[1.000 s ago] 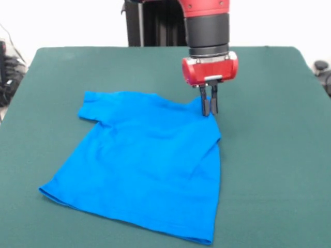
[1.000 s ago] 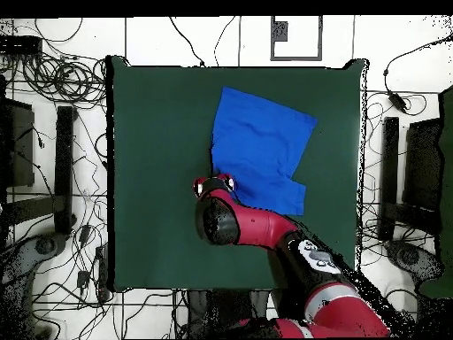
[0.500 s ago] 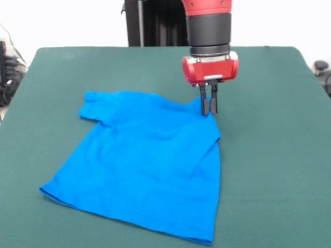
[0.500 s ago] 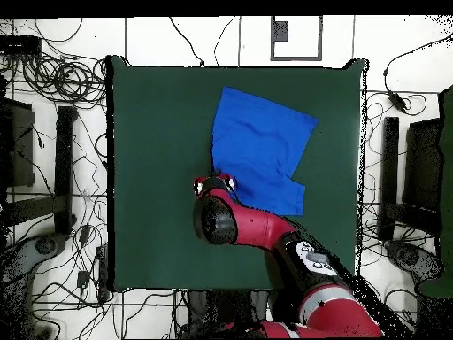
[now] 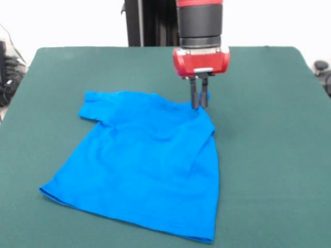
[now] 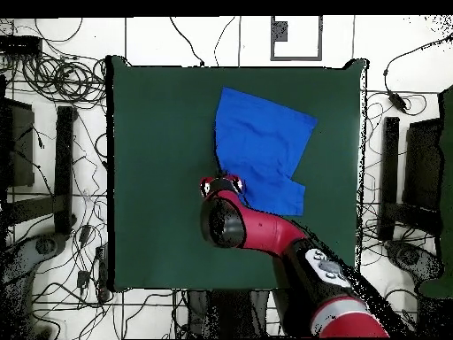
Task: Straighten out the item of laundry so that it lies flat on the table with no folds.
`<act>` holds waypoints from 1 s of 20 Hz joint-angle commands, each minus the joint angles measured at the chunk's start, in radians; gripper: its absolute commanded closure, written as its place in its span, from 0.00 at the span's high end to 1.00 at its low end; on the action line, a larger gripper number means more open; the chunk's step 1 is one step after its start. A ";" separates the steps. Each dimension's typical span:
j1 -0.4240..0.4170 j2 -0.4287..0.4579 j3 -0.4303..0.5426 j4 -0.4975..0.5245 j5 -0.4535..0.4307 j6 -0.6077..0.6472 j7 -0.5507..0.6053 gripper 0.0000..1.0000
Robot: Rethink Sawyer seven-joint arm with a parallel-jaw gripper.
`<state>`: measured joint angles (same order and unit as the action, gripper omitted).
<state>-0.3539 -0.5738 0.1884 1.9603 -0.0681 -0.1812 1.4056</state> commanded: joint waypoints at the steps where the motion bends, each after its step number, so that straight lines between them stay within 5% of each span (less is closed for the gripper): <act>1: -0.064 -0.065 0.066 0.089 0.016 0.116 0.221 0.00; 8: -0.147 -0.094 0.117 0.104 -0.005 0.162 0.183 0.00; 20: -0.241 0.086 0.138 -0.013 -0.128 0.092 0.104 0.00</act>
<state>-0.6038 -0.6213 0.2043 1.9947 -0.1290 -0.1553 1.4056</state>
